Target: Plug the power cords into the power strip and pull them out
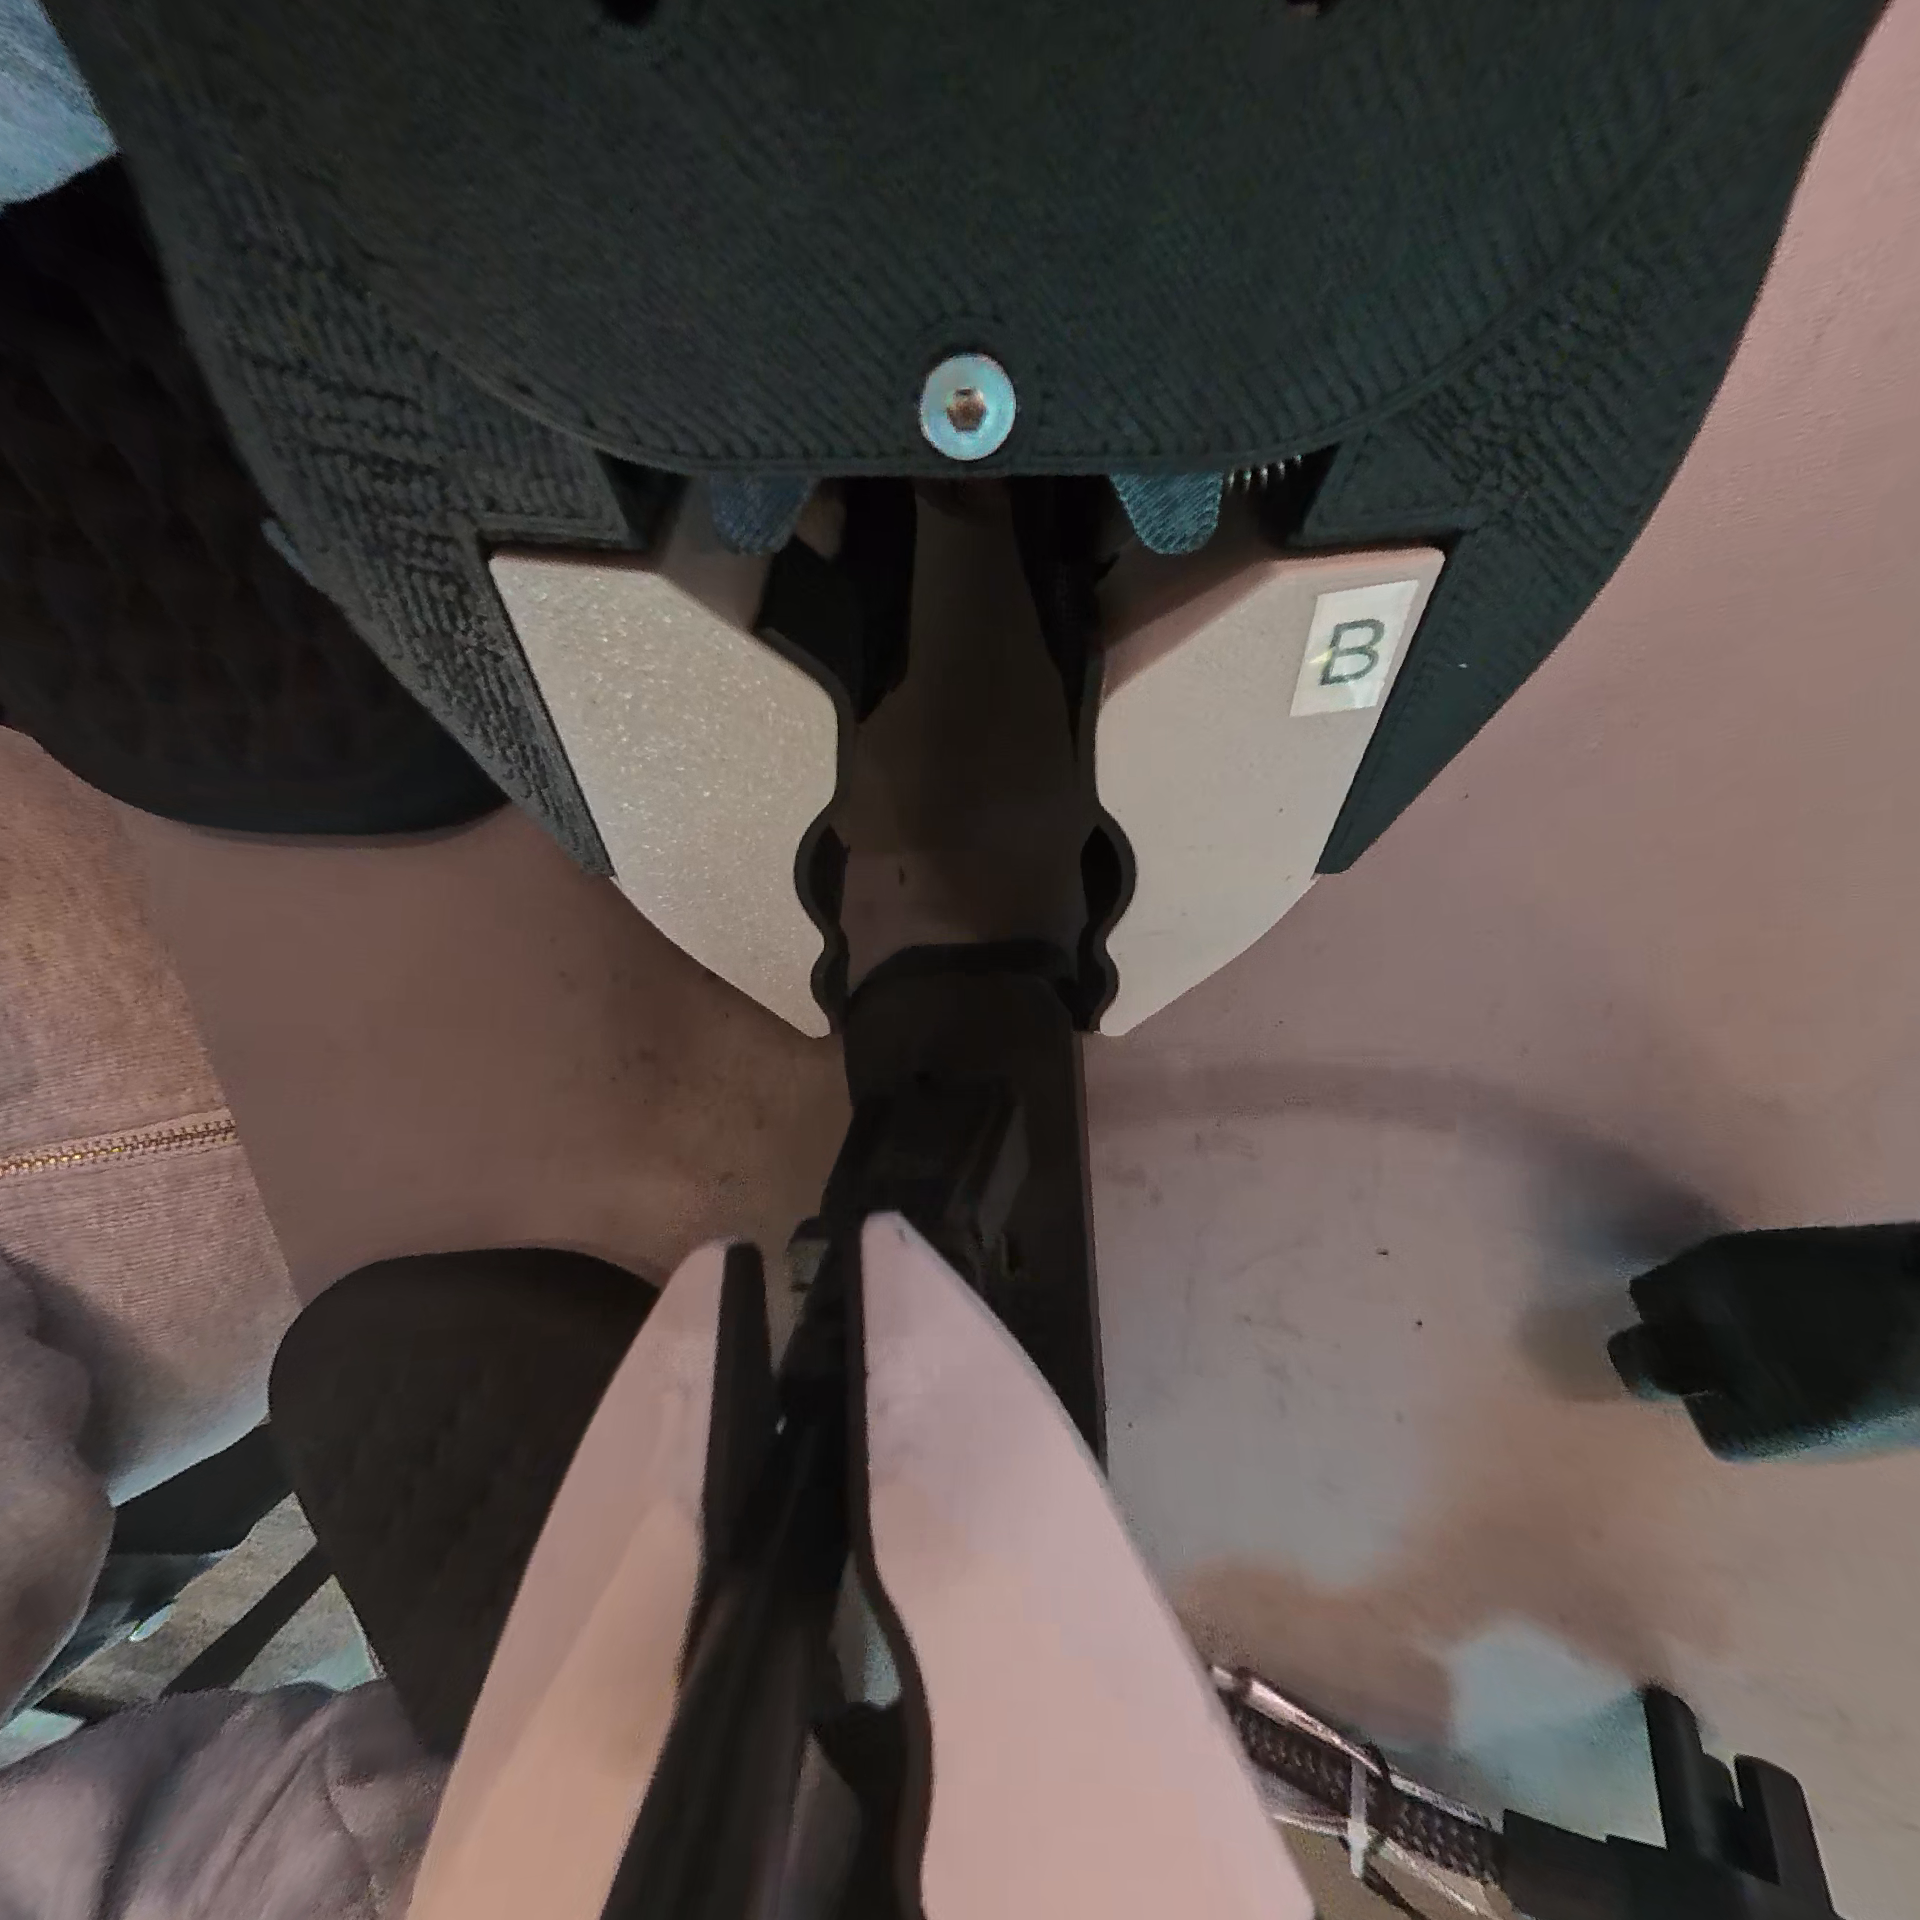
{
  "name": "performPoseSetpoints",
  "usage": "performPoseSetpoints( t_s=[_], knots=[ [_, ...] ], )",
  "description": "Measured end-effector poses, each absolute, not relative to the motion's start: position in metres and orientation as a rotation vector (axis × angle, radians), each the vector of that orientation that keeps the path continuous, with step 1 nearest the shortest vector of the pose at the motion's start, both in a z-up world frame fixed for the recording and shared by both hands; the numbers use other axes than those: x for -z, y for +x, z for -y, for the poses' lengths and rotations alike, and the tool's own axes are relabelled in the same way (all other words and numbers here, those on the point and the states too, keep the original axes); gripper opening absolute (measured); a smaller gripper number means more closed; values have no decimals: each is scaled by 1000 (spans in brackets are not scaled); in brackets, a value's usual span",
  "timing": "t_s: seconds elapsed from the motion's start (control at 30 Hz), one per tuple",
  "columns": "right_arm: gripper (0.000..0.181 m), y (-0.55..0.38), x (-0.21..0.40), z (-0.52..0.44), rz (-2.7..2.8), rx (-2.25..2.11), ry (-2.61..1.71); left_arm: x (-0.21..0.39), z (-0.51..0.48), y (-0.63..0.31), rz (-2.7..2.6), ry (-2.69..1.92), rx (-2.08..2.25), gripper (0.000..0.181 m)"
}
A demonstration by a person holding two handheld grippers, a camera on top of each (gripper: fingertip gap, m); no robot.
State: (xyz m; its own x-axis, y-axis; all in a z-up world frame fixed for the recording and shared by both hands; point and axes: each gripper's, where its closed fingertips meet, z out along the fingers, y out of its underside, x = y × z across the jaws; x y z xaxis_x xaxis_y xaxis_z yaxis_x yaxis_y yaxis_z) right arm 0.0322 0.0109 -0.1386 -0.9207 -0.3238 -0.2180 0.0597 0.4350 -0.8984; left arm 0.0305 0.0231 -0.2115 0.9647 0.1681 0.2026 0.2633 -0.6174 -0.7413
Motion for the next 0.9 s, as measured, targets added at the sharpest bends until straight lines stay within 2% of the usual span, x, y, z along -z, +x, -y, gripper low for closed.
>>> performPoseSetpoints(
  t_s=[0.33, 0.43, 0.47, 0.57, 0.63, 0.7, 0.8, 0.9],
  knots=[
    [11, 33, 137, -10, -2349, 1599, -341, 212, -23, 31, 304, -2249, 145, 44],
    [51, 33, 138, -17, -2349, 1566, -358, 212, -22, 30, 313, -2247, 150, 44],
    [54, 32, 141, -19, -2345, 1538, -336, 212, -20, 30, 317, -2246, 152, 44],
    [42, 30, 153, -21, -2414, 1487, -366, 211, -19, 30, 320, -2245, 155, 44],
    [25, 27, 165, -20, -2525, 1448, -409, 211, -19, 30, 319, -2246, 157, 44],
    [24, 27, 165, -21, -2549, 1433, -437, 211, -19, 31, 313, -2246, 166, 45],
    [24, 27, 166, -22, -2561, 1436, -455, 211, -22, 35, 267, -2249, 173, 58],
    [24, 27, 166, -21, -2567, 1426, -427, 213, -23, 31, 260, -2266, 125, 45]
  ],
)
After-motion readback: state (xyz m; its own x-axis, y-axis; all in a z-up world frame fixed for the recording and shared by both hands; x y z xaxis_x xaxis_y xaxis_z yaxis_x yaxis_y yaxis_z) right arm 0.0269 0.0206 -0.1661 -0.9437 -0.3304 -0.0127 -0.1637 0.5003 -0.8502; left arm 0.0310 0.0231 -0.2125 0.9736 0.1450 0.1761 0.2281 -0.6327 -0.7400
